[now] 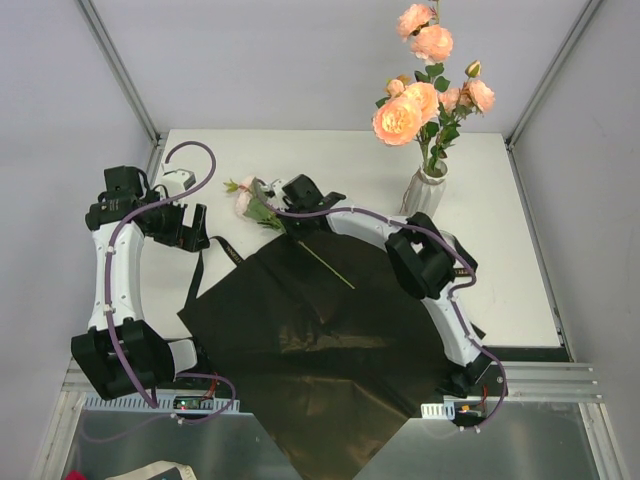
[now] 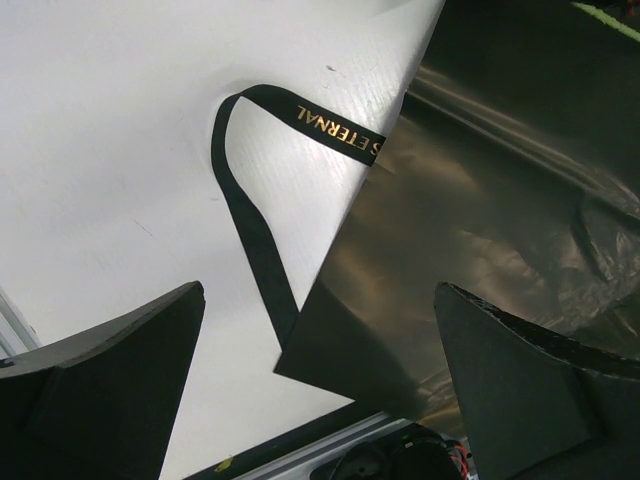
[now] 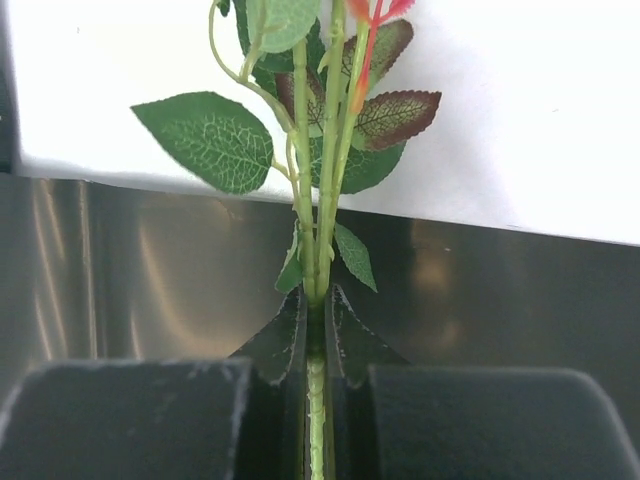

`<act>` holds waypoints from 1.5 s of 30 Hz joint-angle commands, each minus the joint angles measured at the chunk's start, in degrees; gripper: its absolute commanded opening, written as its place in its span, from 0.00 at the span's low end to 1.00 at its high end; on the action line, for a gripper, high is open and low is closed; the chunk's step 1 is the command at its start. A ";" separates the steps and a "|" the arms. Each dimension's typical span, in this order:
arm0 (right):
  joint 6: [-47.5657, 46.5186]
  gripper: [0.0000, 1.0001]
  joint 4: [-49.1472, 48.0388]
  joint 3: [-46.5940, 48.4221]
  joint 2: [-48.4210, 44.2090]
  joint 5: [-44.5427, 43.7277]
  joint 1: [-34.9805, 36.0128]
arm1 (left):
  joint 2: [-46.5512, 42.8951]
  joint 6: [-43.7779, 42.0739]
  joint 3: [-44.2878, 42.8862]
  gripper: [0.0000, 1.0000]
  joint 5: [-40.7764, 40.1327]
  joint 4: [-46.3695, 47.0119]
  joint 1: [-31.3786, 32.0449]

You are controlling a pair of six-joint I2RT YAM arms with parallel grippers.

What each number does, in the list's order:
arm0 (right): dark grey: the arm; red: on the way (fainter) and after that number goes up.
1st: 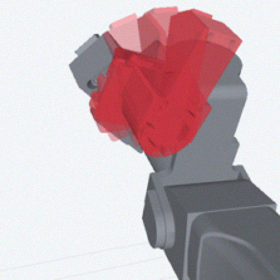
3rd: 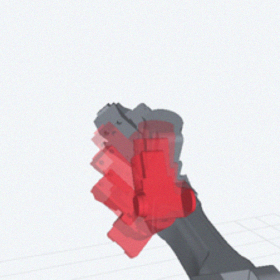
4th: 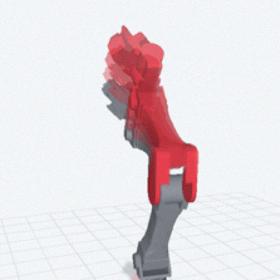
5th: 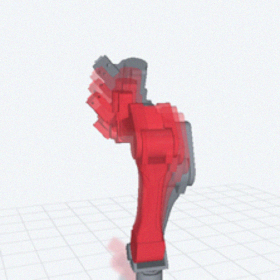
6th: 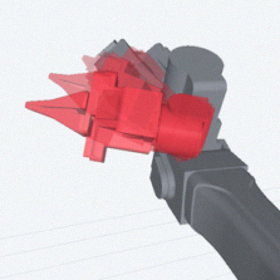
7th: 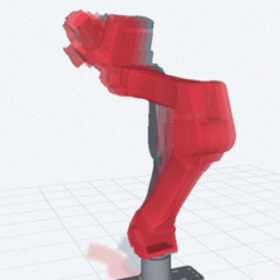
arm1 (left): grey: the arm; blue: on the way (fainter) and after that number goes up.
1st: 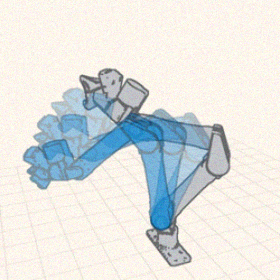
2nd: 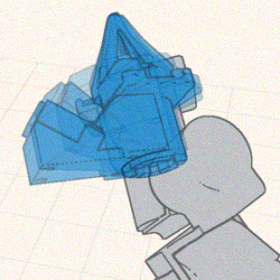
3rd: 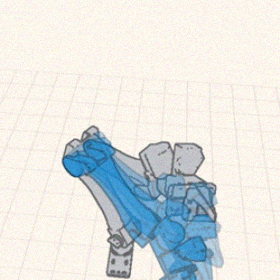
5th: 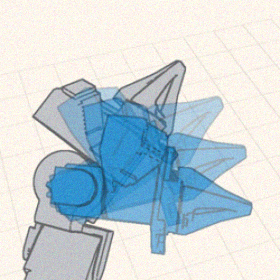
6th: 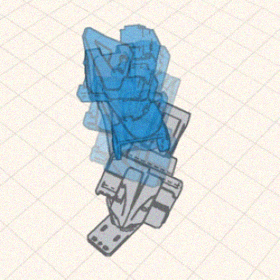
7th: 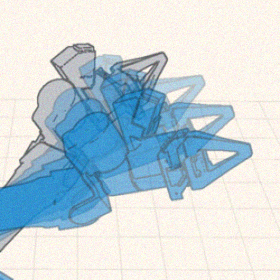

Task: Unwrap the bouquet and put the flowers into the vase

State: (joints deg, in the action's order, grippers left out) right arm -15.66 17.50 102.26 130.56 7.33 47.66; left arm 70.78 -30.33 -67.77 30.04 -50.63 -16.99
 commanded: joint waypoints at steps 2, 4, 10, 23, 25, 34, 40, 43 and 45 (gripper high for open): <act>0.72 0.01 -2.98 1.27 -14.27 -3.73 0.33 | -3.02 0.09 -0.52 0.99 2.65 -2.28 -0.67; 0.37 0.01 -4.31 2.15 -19.52 -3.82 0.42 | -3.55 -0.26 -0.52 0.99 4.40 -2.89 -0.85; -3.32 0.01 -7.91 3.65 -33.14 -2.85 1.73 | -4.08 0.27 -0.35 0.99 5.02 -3.42 -0.85; -13.78 0.01 -31.82 -14.80 -65.77 10.61 3.67 | -1.62 2.20 -1.22 1.00 6.87 -3.42 -0.94; -16.14 0.00 -33.31 -16.03 -69.03 5.62 3.49 | -1.09 2.73 -1.75 0.99 7.05 -3.42 -1.02; -14.23 0.01 -43.75 -19.19 -71.76 -11.37 -12.31 | -0.30 3.17 -1.75 0.99 7.49 -2.63 -1.02; -8.08 0.01 -49.04 -20.61 -69.66 -11.47 -23.74 | 0.67 3.08 -2.54 0.99 7.75 -2.37 -1.02; -3.34 0.01 -50.62 -20.17 -66.85 -10.06 -29.10 | 1.55 3.08 -2.98 0.99 7.84 -2.28 -0.94; -0.44 0.01 -52.38 -20.86 -64.39 -8.92 -32.71 | 2.34 3.08 -3.33 0.99 8.19 -2.02 -1.02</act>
State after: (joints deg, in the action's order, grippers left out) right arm -23.97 -26.68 81.08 63.55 -2.61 19.75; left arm 72.01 -27.55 -68.53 35.90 -52.90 -17.37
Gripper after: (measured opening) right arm 0.043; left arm 0.993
